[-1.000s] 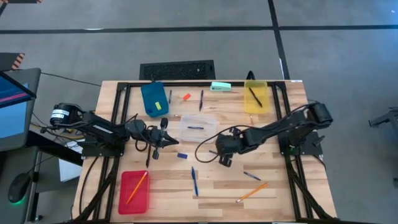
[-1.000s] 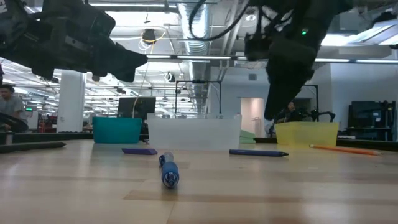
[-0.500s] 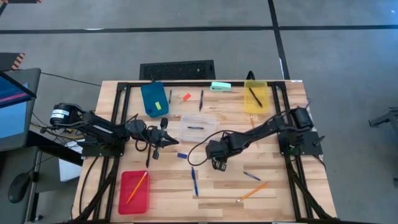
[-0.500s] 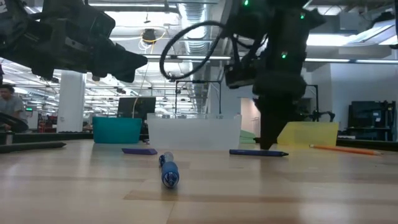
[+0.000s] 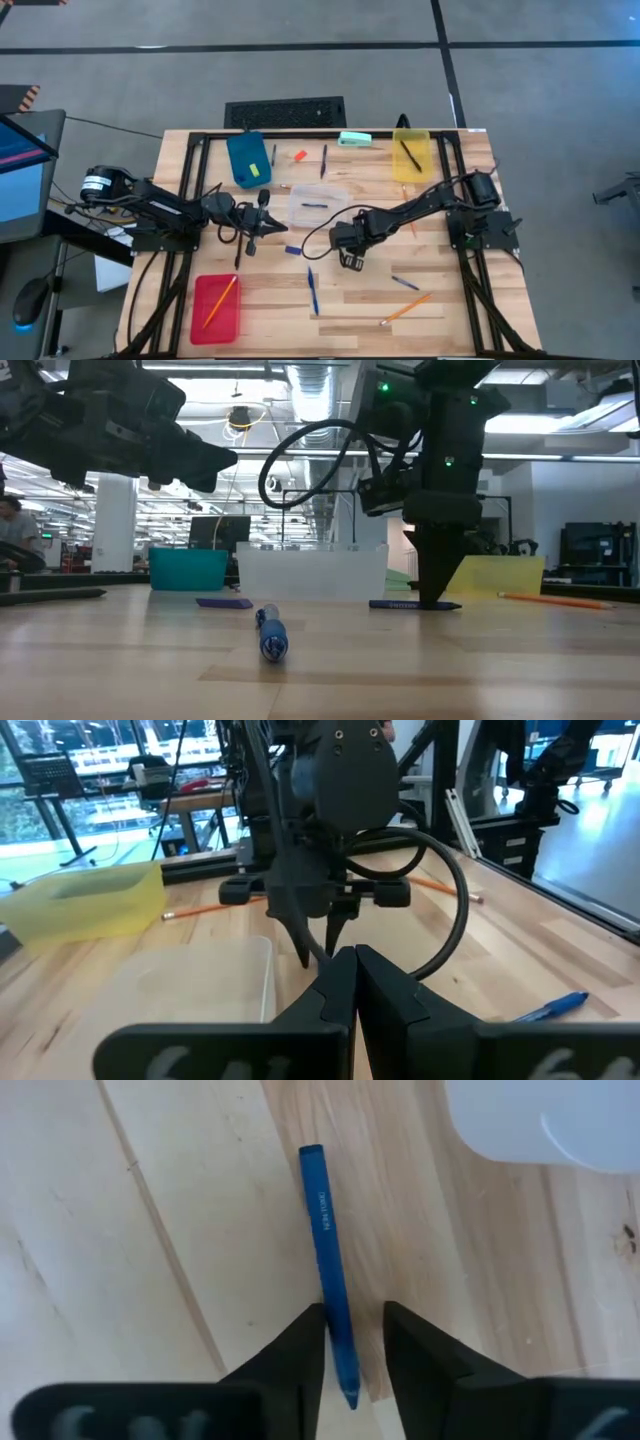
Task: Sort crayons/erasers/pens/pencils in bins
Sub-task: Put the middle blue crayon into the transparent bin
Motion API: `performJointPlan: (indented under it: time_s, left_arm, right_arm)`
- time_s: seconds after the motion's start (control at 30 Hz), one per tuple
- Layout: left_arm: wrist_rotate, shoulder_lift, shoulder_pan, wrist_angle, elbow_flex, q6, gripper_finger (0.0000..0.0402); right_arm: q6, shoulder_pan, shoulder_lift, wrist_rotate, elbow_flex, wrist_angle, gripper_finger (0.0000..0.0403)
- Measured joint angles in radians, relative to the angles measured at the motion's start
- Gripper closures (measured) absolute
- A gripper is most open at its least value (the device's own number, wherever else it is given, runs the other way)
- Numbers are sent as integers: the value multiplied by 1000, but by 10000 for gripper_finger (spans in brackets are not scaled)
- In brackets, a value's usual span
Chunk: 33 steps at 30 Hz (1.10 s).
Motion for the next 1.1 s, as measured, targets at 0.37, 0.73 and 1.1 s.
performJointPlan:
  time_s: [0.37,0.73,1.1]
  left_arm:
    - [-5,0,0,-17,0,-16,401]
    - [-5,0,0,-21,0,-27,401]
    - [-6,-69,40,-42,-3,-76,401]
  right_arm:
    - [-29,-13,0,-4,-1,-17,332]
    - [-68,-12,-16,-15,-3,-44,352]
    - [-143,-13,-110,-21,-3,-84,375]
